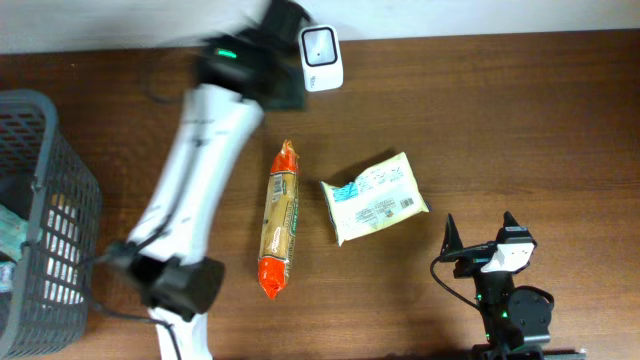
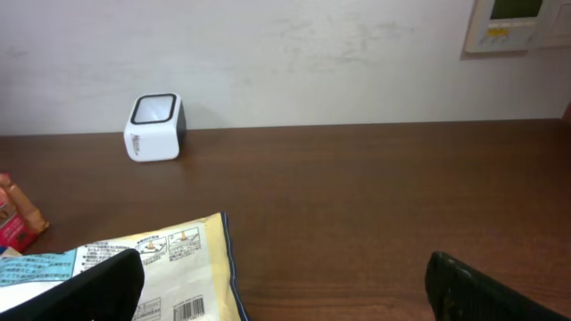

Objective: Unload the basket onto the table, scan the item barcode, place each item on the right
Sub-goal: 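Place the orange-red pack upright beside the yellow bag and release, then grasp the white tube in the basket with the left gripper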

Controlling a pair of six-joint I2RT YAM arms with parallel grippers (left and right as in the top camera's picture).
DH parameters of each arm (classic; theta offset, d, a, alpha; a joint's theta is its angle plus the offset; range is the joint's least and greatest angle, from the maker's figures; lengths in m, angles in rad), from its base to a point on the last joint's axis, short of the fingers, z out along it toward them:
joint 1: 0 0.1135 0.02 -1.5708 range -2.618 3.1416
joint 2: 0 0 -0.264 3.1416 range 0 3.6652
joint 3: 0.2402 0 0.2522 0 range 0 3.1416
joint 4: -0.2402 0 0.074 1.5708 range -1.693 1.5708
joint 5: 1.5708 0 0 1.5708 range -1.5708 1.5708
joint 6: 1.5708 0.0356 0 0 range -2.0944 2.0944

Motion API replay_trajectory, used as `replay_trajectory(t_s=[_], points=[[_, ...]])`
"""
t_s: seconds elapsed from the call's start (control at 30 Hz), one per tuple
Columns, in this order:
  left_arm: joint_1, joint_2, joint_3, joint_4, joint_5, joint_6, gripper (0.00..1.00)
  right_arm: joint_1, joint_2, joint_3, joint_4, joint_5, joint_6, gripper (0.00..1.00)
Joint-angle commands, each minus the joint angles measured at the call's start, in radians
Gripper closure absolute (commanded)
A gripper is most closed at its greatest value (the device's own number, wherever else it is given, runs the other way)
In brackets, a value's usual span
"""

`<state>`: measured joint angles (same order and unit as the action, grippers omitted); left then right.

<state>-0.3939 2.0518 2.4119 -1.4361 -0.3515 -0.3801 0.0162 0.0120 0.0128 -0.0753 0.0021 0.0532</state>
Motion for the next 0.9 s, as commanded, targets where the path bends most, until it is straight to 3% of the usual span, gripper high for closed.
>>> replay_trajectory(t_s=[0.0,0.1,0.2,0.23,0.3,0.4,0.73,0.87], points=[[0.253,-0.042,0.328,-0.175,-0.082,0.036,0.01,-0.003,-0.006,-0.007,-0.005,0.002,0.006,0.01],[0.602,-0.058,0.388,-0.252,0.007,0.053,0.01,-0.003,-0.006,-0.007,-0.005,0.002,0.006,0.01],[0.906,-0.058,0.381,-0.252,0.215,0.062,0.01,-0.003,-0.006,-0.007,-0.005,0.002,0.006,0.01],[1.017,-0.058,0.335,-0.252,0.295,0.079,0.01,-0.003,-0.006,-0.007,-0.005,0.002,0.006,0.01],[1.112,-0.058,0.171,-0.249,0.301,0.083,0.01,-0.003,-0.006,-0.007,-0.005,0.002,0.006,0.01],[1.17,-0.058,-0.026,-0.17,0.301,0.102,0.01,-0.003,-0.006,-0.007,-0.005,0.002,0.006,0.01],[1.174,-0.058,-0.734,0.288,0.331,0.514,0.01,-0.003,-0.006,-0.007,-0.005,0.002,0.006,0.01],[1.174,-0.057,-0.932,0.476,0.333,0.6,0.08,-0.003,-0.006,-0.007,-0.005,0.002,0.006,0.01]])
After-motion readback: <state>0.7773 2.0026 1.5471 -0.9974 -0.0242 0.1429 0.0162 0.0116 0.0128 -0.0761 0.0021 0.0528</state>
